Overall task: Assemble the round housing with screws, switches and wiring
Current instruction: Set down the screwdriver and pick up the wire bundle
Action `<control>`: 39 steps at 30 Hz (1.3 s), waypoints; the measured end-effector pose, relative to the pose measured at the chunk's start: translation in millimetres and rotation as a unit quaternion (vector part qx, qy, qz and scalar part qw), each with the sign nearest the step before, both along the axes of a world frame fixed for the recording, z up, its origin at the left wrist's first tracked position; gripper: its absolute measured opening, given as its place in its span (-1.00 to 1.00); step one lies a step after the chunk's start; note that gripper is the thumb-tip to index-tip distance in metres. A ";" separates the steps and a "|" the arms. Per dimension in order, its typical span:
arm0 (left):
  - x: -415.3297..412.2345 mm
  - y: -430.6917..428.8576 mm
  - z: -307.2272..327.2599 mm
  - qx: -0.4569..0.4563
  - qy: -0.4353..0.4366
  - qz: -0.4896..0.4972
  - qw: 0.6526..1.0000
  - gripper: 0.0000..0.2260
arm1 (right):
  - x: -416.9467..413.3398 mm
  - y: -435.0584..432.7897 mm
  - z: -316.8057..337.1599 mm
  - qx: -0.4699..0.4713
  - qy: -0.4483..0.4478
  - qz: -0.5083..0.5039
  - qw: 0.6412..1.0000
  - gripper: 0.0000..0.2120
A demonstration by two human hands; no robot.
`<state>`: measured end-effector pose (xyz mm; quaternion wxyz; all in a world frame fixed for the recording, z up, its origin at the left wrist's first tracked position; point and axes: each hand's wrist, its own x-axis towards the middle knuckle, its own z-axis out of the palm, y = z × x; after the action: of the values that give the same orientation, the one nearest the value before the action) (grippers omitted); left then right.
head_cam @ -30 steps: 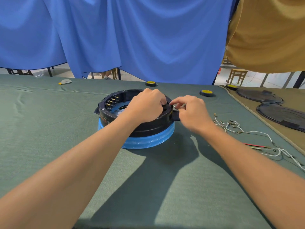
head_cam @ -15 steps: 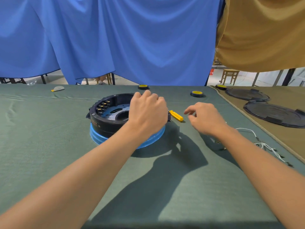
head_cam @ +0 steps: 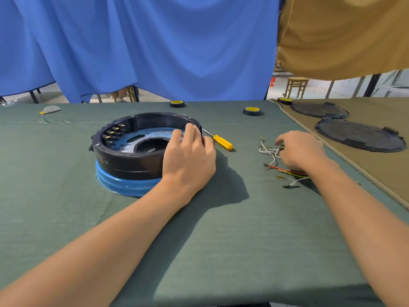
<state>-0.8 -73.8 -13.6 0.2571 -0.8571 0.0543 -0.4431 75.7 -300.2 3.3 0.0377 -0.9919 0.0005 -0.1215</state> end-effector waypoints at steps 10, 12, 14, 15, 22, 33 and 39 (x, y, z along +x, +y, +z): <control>-2.8 0.5 -2.2 -0.015 0.007 -0.009 1.000 -0.84 | -5.0 -0.1 0.1 0.154 -0.054 0.017 0.986 -0.56; -3.4 0.7 -1.9 -0.018 0.011 -0.012 1.000 -0.83 | -2.1 -3.2 -0.6 0.146 -0.038 0.010 0.989 -0.60; -3.7 0.9 -1.9 -0.022 0.016 -0.013 1.000 -0.82 | -0.7 -4.8 -2.7 0.124 -0.003 -0.005 0.992 -0.64; -3.7 1.1 -2.2 -0.023 0.019 -0.014 0.999 -0.82 | -0.5 -4.6 -3.7 0.125 0.005 -0.010 0.992 -0.66; -5.2 0.7 -0.3 -0.025 0.018 -0.020 0.999 -0.83 | -3.2 -3.3 -1.2 0.250 -0.037 0.038 0.967 -0.64; -5.4 0.5 -0.9 -0.029 0.015 -0.022 0.999 -0.81 | -31.5 17.2 26.1 0.494 -0.084 0.232 0.834 -0.80; -5.1 1.0 -1.6 -0.030 0.023 -0.027 0.999 -0.82 | -35.2 22.4 33.5 0.740 0.085 0.213 0.632 -0.79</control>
<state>-5.9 -72.9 -15.2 0.2177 -0.8725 0.0695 -0.4318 40.5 -277.9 36.7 0.7835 -0.6098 -0.1182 0.0154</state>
